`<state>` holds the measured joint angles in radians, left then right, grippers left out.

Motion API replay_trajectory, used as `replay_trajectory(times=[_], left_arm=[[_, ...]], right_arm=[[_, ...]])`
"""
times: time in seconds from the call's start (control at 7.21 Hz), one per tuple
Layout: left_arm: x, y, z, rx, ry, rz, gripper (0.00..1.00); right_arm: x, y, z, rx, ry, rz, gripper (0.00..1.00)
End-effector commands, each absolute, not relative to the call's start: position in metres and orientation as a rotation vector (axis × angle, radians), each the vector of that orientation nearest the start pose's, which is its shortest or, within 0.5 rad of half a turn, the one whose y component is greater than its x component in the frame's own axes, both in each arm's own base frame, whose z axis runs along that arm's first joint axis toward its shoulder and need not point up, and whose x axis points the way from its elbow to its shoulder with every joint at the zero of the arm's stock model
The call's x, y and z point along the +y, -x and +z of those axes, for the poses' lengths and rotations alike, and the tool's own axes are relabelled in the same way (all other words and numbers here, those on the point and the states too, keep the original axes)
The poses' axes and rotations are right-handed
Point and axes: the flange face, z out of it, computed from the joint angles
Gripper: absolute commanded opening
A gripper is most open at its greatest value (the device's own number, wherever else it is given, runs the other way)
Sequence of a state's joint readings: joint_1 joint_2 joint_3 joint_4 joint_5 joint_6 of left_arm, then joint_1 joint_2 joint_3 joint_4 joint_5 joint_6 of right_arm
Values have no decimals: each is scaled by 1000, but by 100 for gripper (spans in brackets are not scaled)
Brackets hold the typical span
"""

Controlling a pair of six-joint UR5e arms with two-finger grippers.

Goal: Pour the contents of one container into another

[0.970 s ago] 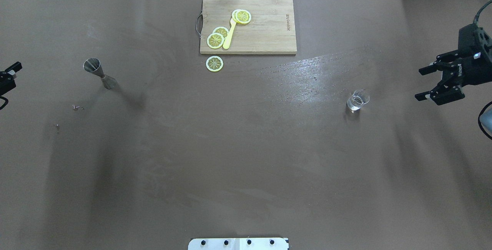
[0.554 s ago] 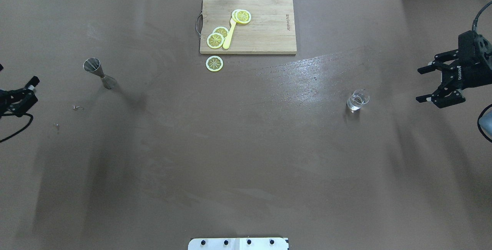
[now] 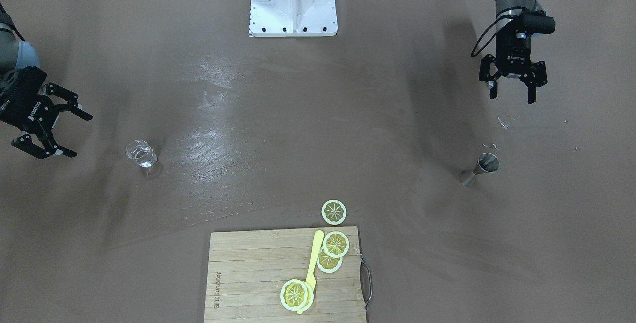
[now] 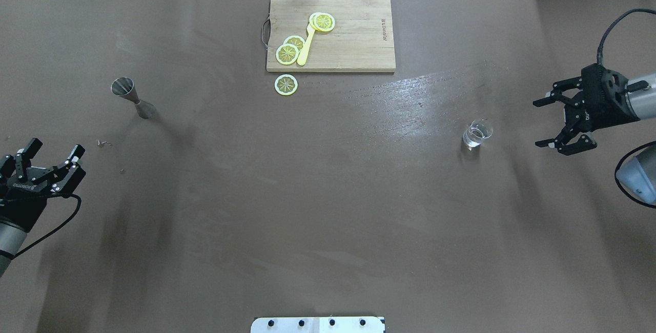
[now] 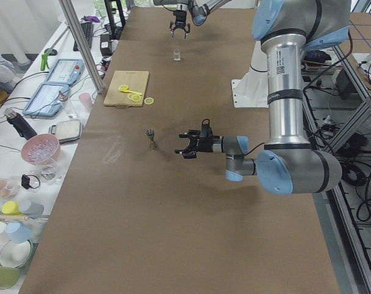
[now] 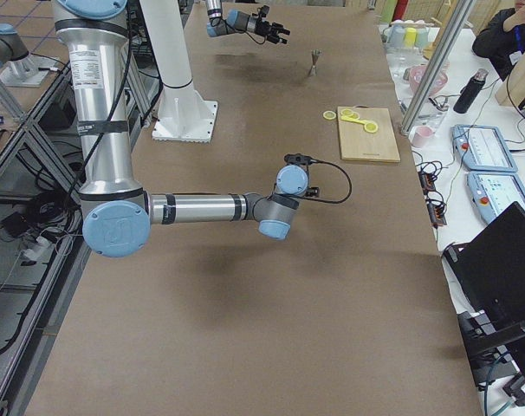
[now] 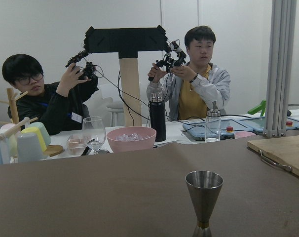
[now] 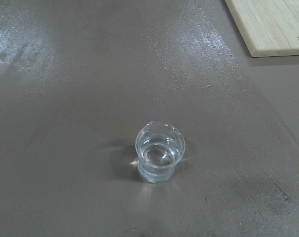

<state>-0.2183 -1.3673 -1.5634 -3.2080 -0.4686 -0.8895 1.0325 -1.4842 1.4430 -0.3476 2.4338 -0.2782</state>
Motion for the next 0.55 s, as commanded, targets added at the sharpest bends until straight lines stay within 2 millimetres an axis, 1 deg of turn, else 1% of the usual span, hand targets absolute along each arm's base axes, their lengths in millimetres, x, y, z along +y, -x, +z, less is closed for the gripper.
replay_trajectory(times=[0.0,0.14,0.28,0.42], left_arm=[[-304,-320,566,594,-1279,-432,97],[-306,-326,567,577,-1262,-470,97],[-311,-328,565,574,-1262,-480,97],[-314,-338,551,604,-1264,-499,97]], right_arm=[[-501,248,535,-965,-1074,-1212,100],[-509,261,536,-974,-1081,-1224,100],[-505,272,540,-985,-1084,-1242,99],[-502,279,539,-995,-1081,-1252,99]])
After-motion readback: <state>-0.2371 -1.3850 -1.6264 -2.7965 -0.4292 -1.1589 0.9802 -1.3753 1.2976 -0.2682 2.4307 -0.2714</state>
